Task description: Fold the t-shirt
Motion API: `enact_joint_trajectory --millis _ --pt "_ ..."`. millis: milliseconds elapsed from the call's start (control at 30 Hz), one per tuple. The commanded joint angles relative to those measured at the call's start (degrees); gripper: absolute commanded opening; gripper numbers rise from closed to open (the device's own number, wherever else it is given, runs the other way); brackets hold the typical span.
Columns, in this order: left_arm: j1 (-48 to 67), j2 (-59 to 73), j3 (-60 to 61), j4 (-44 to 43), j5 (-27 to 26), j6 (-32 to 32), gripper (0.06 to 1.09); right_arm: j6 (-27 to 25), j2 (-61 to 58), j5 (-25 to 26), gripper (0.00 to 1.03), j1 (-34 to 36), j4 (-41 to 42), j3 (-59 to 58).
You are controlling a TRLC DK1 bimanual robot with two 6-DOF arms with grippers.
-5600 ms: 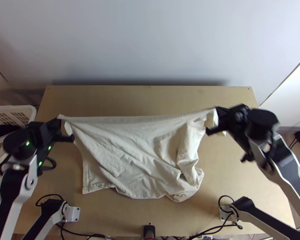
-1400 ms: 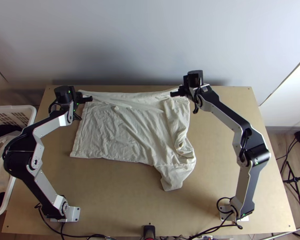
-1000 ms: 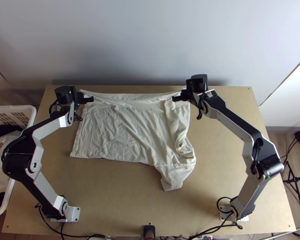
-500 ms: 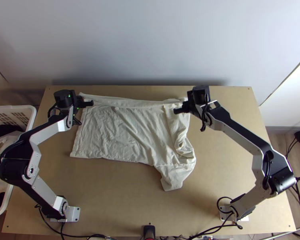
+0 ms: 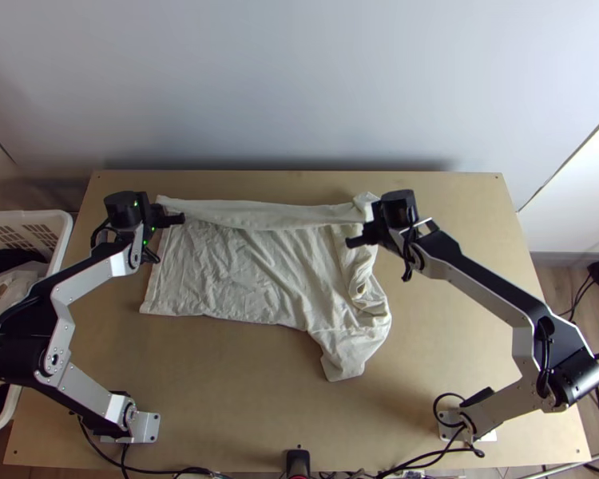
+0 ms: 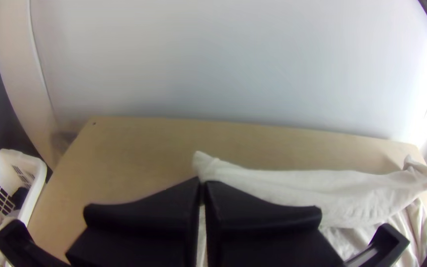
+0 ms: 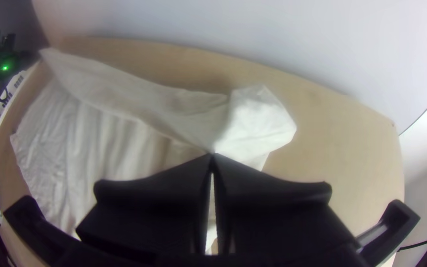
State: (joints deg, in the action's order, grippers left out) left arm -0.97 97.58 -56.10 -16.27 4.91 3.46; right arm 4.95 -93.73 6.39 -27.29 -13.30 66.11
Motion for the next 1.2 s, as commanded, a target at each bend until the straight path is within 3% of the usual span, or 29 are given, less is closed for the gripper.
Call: enact_joint_trajectory --millis 0,1167 --pt "-0.43 -2.31 3.89 0.10 -0.16 0.05 0.09 0.23 2.33 0.02 0.03 -2.07 -0.15 -3.70" --pt "-0.70 -8.46 14.52 0.19 -0.16 -0.12 0.09 0.32 11.56 -0.24 0.03 -5.58 -2.26 -17.06"
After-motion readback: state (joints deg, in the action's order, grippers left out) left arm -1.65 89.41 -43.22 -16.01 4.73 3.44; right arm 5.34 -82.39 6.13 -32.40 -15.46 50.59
